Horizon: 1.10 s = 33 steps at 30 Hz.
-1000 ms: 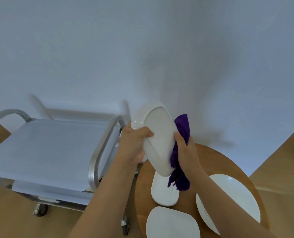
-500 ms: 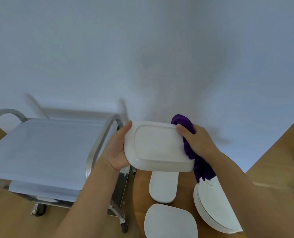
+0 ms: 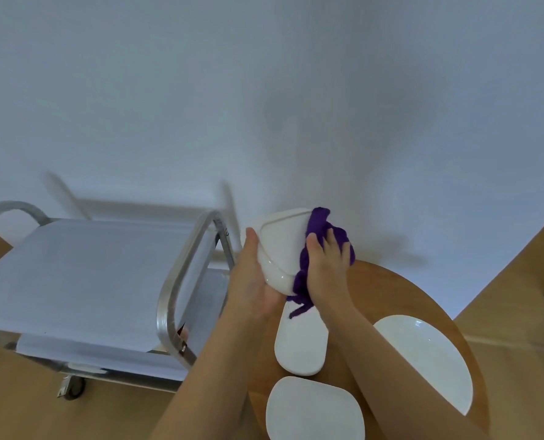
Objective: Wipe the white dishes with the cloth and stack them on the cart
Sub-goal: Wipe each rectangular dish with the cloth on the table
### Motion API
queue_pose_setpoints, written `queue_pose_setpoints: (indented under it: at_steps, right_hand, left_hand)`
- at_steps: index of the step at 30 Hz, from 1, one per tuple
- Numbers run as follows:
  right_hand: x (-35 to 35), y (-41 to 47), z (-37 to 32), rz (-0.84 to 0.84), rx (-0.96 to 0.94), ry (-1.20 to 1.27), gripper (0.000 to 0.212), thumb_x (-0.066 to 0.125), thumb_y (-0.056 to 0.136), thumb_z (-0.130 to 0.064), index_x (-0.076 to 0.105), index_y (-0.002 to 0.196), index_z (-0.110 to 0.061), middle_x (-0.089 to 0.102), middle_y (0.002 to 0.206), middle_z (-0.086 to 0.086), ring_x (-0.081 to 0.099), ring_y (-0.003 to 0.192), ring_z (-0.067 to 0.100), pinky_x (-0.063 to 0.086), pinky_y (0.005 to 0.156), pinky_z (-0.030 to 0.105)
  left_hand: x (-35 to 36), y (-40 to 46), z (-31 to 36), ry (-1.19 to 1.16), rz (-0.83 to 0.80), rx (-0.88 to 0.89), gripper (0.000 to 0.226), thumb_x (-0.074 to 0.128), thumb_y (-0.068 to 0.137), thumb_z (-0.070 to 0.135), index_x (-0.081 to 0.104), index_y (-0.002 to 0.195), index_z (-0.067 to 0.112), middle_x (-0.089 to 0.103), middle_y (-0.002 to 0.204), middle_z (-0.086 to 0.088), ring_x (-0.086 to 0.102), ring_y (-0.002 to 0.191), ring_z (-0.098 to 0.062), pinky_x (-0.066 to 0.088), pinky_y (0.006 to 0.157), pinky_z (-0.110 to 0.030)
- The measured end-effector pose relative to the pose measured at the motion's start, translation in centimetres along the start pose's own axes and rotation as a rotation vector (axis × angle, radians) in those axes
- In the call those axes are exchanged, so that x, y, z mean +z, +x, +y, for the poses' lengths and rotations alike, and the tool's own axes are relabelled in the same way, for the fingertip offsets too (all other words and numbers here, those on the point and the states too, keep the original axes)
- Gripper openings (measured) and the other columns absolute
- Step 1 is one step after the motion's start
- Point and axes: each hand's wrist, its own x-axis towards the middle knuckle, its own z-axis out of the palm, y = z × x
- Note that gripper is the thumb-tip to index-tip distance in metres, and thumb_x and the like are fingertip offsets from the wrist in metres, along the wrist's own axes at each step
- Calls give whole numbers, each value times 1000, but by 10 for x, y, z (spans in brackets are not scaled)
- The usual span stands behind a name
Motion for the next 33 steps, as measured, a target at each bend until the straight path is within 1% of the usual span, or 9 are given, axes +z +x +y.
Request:
queue_pose_setpoints:
  at_steps: [4,7,10,13,15,18,25,29,33]
  right_hand:
    - [10,-6,-9,-108,-70,-75,43,28,101,-34,33,142,-23,31,150,-3,21,140,19,18,113,50]
    - [13,-24,-11,-345,44,331,39,34,99,-40,48,132,-24,52,133,0,44,128,15,28,111,42]
    - [11,-28,-11,-397,295,707,40,52,85,-57,68,96,-22,68,79,-1,67,84,12,49,81,30]
    - [1,-16,-12,-419,287,691,38,53,77,-60,67,90,-27,69,78,-8,67,71,7,50,65,25]
    - [-9,-9,-19,-417,308,742,40,62,63,-60,73,80,-25,72,75,-4,70,69,9,51,65,27]
    - [-23,3,-26,-412,362,788,54,76,52,-46,70,93,-10,68,86,9,67,78,24,56,76,37]
    - [-56,28,-16,-417,372,902,27,66,65,-28,75,79,-7,71,81,13,69,69,29,53,63,35]
    - [-63,31,-2,-412,390,901,28,64,64,-23,74,85,-9,71,84,13,69,71,29,55,62,36]
    - [-64,30,3,-351,449,897,19,57,71,-13,65,87,-6,71,72,11,69,60,26,54,49,31]
  left_hand:
    - [7,-4,-10,266,134,80,50,47,91,60,62,118,20,72,109,-9,70,96,-29,58,81,-44]
    - [1,-7,-20,637,120,305,37,40,90,64,65,106,43,73,98,5,70,90,-13,58,76,-33]
    - [-1,-15,-24,855,1,446,29,37,96,54,64,89,59,72,89,19,68,84,3,52,67,-14]
    - [-7,-19,-24,1024,-134,456,46,33,94,54,55,130,37,68,116,9,62,108,-2,52,91,-24]
    - [-12,-20,-22,1144,-221,440,60,28,94,58,38,146,30,54,139,-2,51,127,-12,44,105,-33]
    - [-17,-28,-24,1392,-371,444,54,21,89,60,1,138,60,6,159,15,5,147,-6,11,121,-31]
    - [-20,-49,-36,1926,-615,545,46,-3,84,67,-35,117,68,-35,139,32,-42,127,6,-20,105,-19]
    - [-25,-47,-35,2148,-704,553,54,-9,79,72,-35,126,60,-24,156,13,-40,128,-4,-27,103,-30]
    - [-33,-34,-24,2244,-523,688,81,4,73,84,-12,143,47,-2,160,12,-33,133,-7,-39,97,-43]
